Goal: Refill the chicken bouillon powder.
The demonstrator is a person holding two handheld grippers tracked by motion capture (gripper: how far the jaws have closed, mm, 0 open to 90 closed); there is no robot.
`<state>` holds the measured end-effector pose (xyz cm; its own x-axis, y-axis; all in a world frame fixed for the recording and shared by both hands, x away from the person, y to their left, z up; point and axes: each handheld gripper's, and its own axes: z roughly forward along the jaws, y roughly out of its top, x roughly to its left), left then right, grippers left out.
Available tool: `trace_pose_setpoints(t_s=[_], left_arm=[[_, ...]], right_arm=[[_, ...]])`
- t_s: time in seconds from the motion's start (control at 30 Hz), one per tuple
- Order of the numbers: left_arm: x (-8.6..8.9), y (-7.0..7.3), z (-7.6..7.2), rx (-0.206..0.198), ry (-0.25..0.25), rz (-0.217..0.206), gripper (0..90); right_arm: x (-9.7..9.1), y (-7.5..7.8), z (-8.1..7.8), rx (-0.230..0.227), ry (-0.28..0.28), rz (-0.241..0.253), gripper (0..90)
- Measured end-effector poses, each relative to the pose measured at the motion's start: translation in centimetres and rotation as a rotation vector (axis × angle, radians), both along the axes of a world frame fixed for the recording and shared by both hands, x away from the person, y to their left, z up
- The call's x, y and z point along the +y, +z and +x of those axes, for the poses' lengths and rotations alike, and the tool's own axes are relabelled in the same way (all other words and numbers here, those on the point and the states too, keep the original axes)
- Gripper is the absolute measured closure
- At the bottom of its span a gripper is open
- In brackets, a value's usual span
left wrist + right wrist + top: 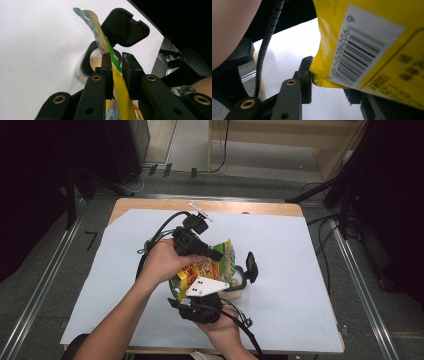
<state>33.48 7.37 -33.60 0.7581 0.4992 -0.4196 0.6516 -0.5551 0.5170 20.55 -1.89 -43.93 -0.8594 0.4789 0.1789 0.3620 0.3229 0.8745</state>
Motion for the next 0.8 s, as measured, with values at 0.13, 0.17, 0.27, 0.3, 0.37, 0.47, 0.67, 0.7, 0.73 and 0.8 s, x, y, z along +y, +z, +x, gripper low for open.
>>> trace_pose_setpoints(t_s=[0.13,0.17,0.27,0.3,0.37,0.47,0.67,0.7,0.73,0.8], left_arm=[[0.04,-0.05,0.06,0.001,-0.001,-0.001,80.8],[0.06,-0.07,0.07,0.002,0.0,-0.002,80.7],[0.08,-0.08,0.06,0.001,-0.001,-0.002,80.8],[0.07,-0.09,0.05,0.001,-0.001,-0.003,80.8],[0.1,-0.11,0.05,0.002,0.0,-0.003,80.8],[0.12,-0.13,0.07,0.003,-0.001,-0.004,80.8],[0.14,-0.13,0.08,0.002,-0.002,-0.003,80.8],[0.14,-0.13,0.08,0.003,-0.002,-0.004,80.8],[0.16,-0.13,0.09,0.003,-0.003,-0.003,80.8],[0.16,-0.12,0.08,0.003,-0.002,-0.003,80.8]], right_arm=[[-0.03,0.03,0.0,-0.003,-0.002,-0.002,65.4],[-0.01,0.02,-0.01,0.0,-0.001,-0.003,65.4],[-0.01,0.0,0.0,-0.003,0.0,-0.005,65.4],[-0.01,-0.03,0.01,-0.007,0.001,-0.007,65.4],[0.01,-0.06,0.01,-0.008,-0.002,-0.007,65.4],[0.01,-0.05,0.0,-0.007,-0.001,-0.007,65.4],[0.01,-0.06,0.0,-0.008,-0.001,-0.007,65.4],[0.01,-0.06,0.01,-0.008,-0.001,-0.007,65.4],[0.02,-0.06,0.01,-0.007,-0.001,-0.007,65.4],[0.03,-0.06,0.0,-0.007,-0.001,-0.007,65.5]])
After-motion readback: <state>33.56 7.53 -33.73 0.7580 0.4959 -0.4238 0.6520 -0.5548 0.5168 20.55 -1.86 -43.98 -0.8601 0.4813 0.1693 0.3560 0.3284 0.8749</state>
